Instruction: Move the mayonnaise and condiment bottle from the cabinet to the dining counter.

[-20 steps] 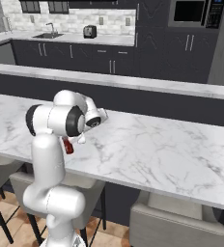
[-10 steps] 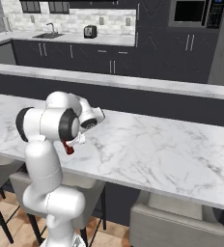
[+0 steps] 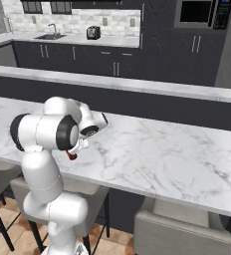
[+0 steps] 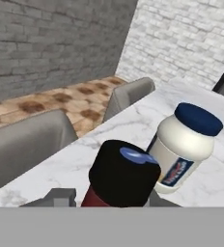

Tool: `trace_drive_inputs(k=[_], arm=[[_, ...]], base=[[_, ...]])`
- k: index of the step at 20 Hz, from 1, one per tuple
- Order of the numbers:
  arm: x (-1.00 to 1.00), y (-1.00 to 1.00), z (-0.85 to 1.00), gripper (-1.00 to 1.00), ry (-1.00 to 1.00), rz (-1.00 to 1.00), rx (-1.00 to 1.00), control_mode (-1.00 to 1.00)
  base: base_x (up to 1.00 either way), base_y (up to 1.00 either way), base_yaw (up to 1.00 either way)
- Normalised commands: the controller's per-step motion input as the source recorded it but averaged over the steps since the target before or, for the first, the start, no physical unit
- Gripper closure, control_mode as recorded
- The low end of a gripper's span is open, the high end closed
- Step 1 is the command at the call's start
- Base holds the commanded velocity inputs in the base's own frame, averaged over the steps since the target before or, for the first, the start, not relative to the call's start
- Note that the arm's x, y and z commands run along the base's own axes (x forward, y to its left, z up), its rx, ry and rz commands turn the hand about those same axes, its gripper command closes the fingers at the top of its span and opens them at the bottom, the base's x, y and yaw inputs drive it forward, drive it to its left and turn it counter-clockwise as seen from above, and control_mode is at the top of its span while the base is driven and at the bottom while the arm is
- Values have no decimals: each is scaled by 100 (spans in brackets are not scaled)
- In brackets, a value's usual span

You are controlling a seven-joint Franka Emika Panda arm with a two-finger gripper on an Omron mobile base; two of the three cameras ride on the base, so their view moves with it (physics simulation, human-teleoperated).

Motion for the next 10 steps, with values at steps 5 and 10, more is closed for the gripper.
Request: trace_drive_inputs(k=[5,10], arm=[[12,-27,-24,-100,-9,0,0,-100],[4,-49,-12,-100,-8,0,0,-100]], base=[[0,0,0],[0,0,0]])
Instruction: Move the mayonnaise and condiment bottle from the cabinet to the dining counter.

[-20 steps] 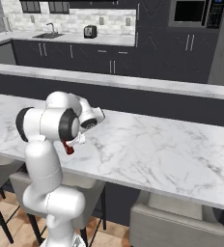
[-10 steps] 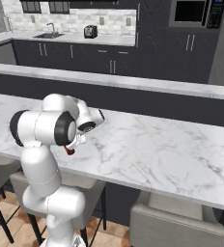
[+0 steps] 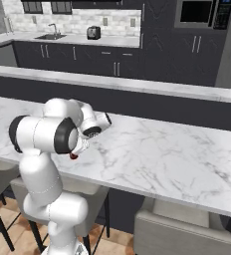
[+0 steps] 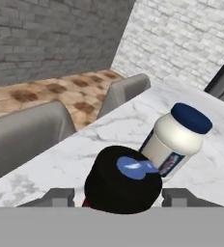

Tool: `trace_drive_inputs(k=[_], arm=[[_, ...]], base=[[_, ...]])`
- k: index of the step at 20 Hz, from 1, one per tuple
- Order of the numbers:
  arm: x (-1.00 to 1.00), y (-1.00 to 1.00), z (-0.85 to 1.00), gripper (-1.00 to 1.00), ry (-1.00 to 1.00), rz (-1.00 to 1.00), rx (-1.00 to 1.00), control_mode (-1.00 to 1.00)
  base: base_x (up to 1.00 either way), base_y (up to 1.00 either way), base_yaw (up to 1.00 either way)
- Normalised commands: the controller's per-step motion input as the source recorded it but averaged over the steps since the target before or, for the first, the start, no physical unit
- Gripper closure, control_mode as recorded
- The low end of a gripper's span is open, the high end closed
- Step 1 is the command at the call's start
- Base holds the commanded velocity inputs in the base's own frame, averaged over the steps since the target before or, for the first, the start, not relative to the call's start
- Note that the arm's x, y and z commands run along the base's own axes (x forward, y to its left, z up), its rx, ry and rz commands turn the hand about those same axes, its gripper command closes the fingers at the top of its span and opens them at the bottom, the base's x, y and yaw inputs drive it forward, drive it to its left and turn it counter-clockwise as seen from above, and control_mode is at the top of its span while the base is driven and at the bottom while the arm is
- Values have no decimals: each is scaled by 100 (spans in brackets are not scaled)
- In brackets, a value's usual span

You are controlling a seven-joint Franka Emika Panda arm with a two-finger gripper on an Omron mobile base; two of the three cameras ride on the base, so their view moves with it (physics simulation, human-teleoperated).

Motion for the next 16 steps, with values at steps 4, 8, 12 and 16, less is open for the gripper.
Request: trace_drive_inputs(k=[4,8,12,16], arm=[[0,-42,-10,-100,-9,0,0,-100],[0,-19,-1,-100,-8,0,0,-100],[0,-15,13,-100,-5,0,0,-100],[0,-15,21,-100,0,0,0,-100]], base=[[0,0,0],[0,0,0],[0,0,0],[0,0,0]])
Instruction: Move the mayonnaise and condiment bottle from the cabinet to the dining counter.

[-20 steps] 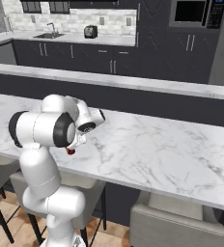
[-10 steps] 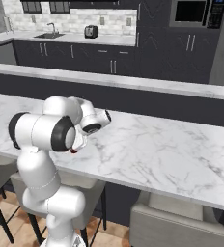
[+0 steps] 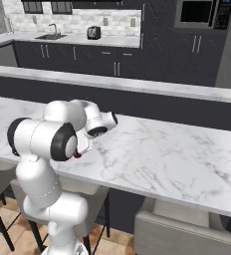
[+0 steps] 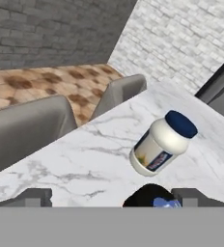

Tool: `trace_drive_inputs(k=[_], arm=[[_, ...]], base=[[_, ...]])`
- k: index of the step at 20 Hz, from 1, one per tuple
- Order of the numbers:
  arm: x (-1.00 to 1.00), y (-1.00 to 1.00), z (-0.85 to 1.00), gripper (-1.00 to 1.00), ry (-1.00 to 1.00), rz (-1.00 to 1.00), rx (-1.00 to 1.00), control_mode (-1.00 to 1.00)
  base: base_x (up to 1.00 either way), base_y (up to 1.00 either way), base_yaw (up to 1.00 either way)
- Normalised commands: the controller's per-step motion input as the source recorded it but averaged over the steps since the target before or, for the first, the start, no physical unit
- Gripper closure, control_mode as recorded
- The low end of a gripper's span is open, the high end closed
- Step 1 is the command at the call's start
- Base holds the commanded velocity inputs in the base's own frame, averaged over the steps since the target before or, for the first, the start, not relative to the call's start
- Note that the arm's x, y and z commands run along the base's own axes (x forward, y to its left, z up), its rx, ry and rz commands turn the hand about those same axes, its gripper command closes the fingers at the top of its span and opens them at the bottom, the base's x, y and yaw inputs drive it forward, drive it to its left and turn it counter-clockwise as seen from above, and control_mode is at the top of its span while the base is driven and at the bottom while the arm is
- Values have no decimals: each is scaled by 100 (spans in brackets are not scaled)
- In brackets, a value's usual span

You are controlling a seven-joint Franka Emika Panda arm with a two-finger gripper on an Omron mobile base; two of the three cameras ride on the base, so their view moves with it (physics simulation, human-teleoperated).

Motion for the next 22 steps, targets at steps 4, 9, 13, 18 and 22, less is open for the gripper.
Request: trace_drive_inputs(k=[4,9,13,18,22], arm=[[0,-23,27,-100,-2,0,0,-100],[-2,-27,46,-100,-4,0,0,-100],[-29,-8,70,-100,-7,0,0,-100],[-86,15,74,-100,-14,0,-11,-100],[-100,63,39,-100,-27,0,-29,-100]], base=[[0,0,0],[0,0,0],[0,0,0],[0,0,0],[0,0,0]])
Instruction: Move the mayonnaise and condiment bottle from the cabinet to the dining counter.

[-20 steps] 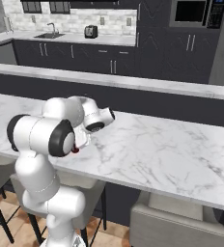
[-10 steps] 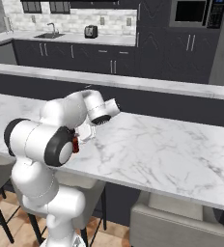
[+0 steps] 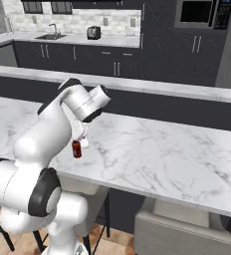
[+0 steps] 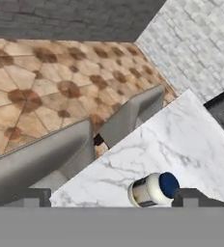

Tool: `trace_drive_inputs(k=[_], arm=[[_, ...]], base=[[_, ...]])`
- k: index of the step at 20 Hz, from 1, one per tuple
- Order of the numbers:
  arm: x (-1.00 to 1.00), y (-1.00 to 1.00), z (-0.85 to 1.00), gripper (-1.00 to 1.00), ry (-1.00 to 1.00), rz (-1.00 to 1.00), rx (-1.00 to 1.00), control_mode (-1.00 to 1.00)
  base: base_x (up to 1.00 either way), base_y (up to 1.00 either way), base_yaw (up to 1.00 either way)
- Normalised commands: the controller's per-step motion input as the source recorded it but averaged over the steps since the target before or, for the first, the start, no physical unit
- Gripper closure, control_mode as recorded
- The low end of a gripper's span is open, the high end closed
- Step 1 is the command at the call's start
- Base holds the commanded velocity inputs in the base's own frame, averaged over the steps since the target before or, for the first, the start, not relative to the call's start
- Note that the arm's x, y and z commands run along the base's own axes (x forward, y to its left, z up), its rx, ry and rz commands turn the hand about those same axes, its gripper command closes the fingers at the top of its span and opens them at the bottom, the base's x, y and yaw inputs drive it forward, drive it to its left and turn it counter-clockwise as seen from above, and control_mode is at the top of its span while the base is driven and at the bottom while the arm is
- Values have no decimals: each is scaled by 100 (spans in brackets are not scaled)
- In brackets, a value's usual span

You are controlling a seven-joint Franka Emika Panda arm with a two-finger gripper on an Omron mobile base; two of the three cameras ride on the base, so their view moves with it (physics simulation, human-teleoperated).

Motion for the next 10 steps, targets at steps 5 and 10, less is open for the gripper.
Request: trace_drive_inputs(k=[5,10], arm=[[-100,93,15,-100,-38,0,-41,-100],[-94,100,19,-100,-33,0,-41,-100]], base=[[0,0,0],[0,0,0]])
